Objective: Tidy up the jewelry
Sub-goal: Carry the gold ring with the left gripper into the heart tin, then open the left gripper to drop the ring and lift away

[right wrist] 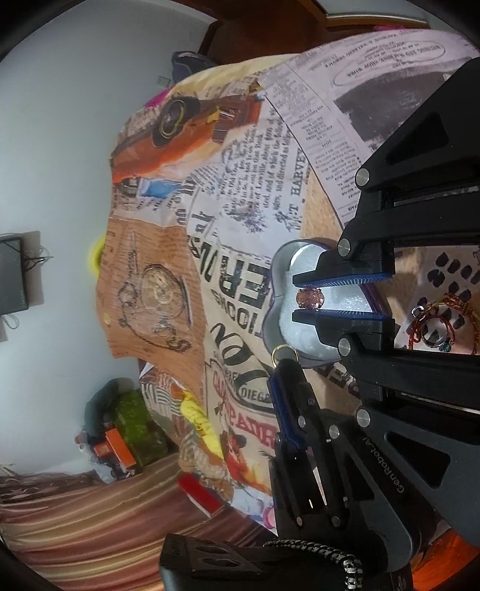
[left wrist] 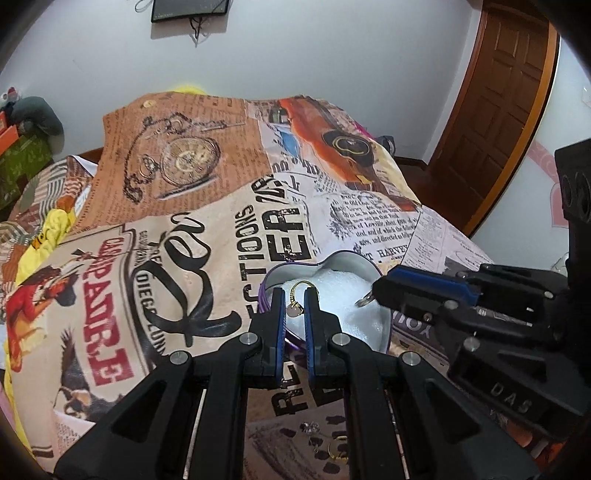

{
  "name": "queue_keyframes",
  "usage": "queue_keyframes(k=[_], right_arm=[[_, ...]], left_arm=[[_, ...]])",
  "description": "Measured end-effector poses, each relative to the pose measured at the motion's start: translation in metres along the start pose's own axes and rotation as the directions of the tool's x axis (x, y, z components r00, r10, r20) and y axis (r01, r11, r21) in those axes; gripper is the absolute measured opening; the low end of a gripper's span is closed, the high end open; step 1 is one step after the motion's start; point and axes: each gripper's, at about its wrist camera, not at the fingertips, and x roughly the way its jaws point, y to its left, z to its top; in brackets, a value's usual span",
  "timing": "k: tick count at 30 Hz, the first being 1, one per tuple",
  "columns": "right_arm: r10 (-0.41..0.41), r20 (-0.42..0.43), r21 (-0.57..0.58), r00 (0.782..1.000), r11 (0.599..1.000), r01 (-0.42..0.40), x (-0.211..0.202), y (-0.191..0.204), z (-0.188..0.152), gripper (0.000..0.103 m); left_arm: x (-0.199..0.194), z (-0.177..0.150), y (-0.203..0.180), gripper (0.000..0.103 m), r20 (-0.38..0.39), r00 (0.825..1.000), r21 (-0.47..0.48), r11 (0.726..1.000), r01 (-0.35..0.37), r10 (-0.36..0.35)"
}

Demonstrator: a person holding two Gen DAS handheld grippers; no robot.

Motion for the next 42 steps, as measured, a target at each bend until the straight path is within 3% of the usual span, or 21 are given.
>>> queue_keyframes(k=[13,27,33,42], right_arm=[[-0.004,-0.02,0.011,1.0,1.0,0.005,0.013,-0.008,-0.004,0.011],[0.008,-0.03,0.009,1.0,1.0,-0.008,0.014,-0.01,-0.003,0.011],[0.02,-0.045,0.017,0.999,1.0,-0.02,0.01,-0.009,-0.004,0.027],[-0.014,-0.014,-0.007,1.0,1.0,0.013,-0.012,0.0,-0.003,0.028]], left_arm=[[0.016,0.002,-0.002,0.008,-0.038,0.999,0.001,1.0,0.023,-0.023],[0.008,0.003,-0.003,0.008,-0.027,1.0,0.01,1.0,0.004,-0.004],[-0.009,0.003,-0.002,0.008,-0.007,1.0,0.005,1.0,-0.007,0.007],[-0.035,-0.003,-0.004,0.01,0.008,1.0,0.021,0.999,-0.027,0.026]])
